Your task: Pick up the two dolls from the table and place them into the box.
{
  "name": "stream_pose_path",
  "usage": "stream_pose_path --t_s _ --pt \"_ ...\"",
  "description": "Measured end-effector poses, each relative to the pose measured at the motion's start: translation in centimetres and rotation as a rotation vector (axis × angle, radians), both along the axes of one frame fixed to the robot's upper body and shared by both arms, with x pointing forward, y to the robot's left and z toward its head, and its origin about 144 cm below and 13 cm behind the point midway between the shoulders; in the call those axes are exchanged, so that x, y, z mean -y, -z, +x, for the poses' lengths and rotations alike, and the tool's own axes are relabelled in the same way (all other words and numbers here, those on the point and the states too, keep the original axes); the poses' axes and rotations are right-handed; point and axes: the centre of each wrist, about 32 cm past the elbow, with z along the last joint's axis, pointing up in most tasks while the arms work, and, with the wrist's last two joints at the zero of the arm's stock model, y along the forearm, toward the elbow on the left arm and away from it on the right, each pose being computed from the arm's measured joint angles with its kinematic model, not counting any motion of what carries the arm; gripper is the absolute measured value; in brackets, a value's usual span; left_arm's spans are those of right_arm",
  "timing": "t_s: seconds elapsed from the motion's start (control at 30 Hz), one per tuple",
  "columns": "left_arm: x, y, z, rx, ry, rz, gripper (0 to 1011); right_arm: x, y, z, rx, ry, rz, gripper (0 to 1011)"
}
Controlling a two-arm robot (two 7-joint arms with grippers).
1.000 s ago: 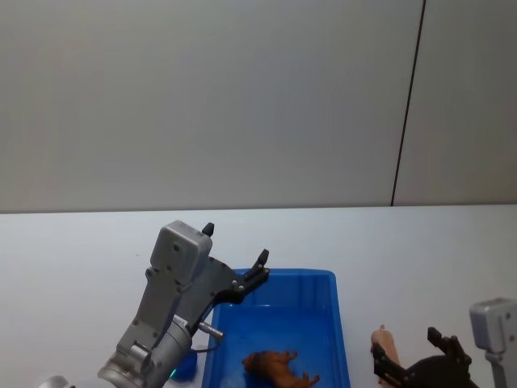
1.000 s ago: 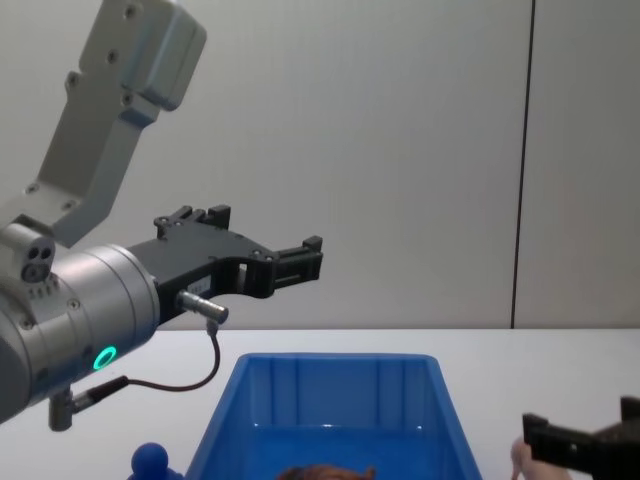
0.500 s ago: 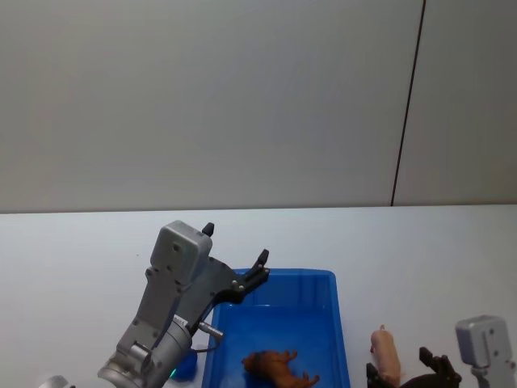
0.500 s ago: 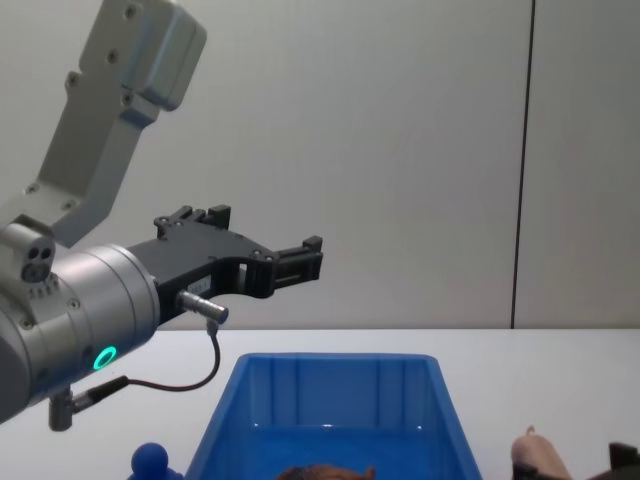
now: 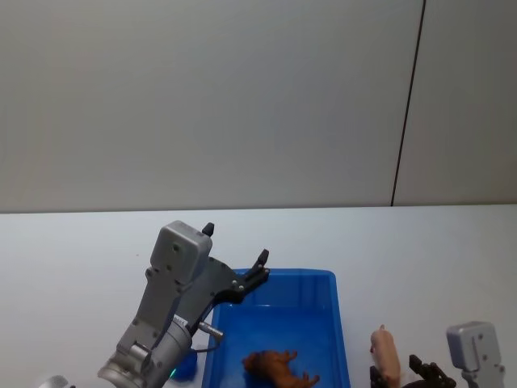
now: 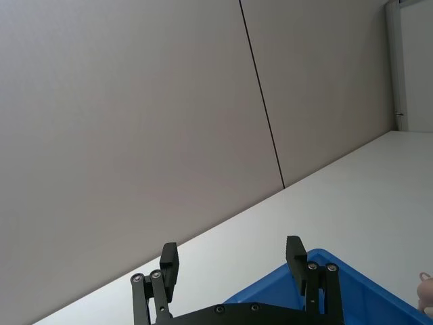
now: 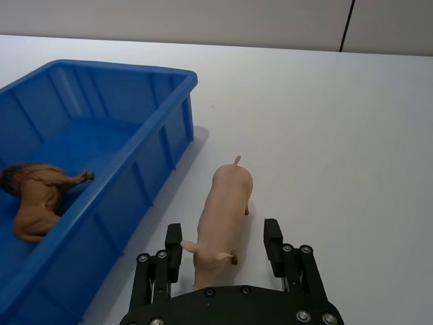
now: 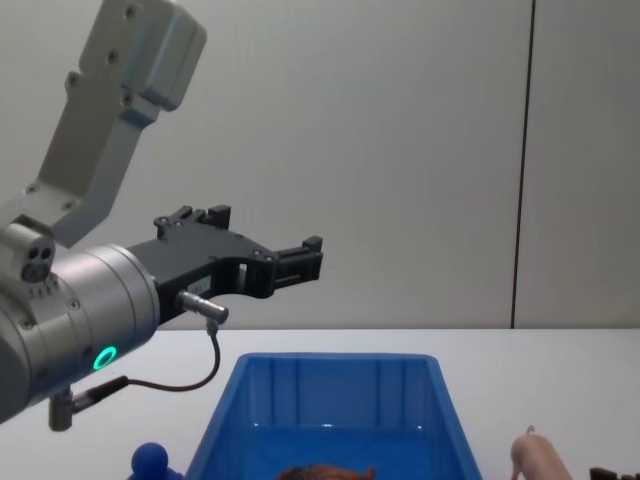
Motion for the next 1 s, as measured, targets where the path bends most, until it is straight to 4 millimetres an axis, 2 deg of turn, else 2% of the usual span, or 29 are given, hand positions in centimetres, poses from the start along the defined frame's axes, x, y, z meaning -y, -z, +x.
stream_pose_path --t_s 0.13,0.43,0.77,1.0 --pt "0.0 0.0 0.0 0.000 0.000 0.000 1002 0.0 0.2 0.1 0.000 0.009 -0.002 659" --pt "0.0 0.0 0.0 0.000 0.000 0.000 1002 0.1 0.3 0.3 0.017 0.032 -0.009 362" --pt "0.0 0.0 0.0 0.000 0.000 0.000 1002 0.3 -0.6 0.3 0.089 0.025 0.002 358" --pt "0.0 0.0 0.0 0.000 0.000 0.000 1002 0.3 -2.0 0.5 0.178 -0.026 0.023 358"
